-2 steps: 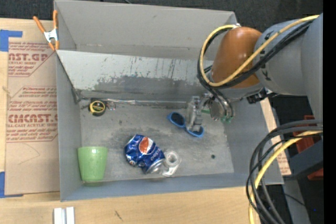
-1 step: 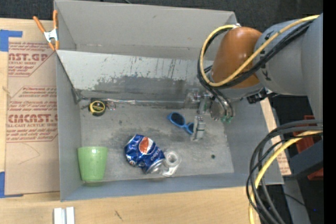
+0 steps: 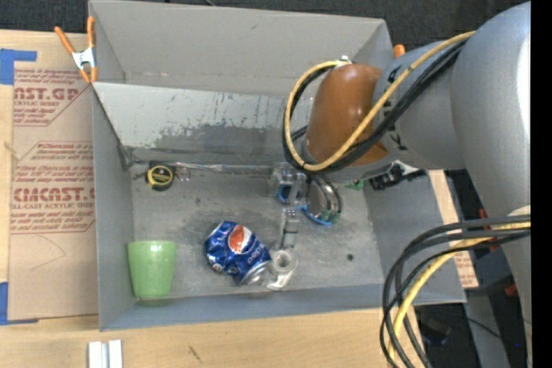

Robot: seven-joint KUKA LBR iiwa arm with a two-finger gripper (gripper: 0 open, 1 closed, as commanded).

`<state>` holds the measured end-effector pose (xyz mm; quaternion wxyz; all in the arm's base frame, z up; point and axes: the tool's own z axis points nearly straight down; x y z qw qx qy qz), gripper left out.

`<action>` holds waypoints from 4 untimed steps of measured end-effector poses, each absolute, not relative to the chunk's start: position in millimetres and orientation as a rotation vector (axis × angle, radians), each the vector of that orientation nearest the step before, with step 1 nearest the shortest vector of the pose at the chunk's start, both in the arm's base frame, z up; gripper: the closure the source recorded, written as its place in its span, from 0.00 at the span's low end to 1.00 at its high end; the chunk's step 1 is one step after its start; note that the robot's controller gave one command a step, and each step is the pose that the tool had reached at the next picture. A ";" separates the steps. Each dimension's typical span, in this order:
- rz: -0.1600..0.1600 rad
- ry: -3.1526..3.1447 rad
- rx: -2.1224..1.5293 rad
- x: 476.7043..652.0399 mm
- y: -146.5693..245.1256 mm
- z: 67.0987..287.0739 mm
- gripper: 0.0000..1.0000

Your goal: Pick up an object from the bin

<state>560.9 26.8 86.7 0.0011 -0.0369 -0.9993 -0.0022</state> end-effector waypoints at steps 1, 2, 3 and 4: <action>-0.001 -3.140 -0.124 562.1 21.9 87.3 1.00; -0.003 -3.143 -0.149 563.1 24.1 117.6 1.00; -0.002 -3.137 -0.140 517.8 36.1 136.1 1.00; -0.001 -3.138 -0.142 519.2 35.5 135.1 0.00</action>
Offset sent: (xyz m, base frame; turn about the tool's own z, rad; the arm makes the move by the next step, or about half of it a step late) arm 0.0000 0.0000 0.0000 0.0000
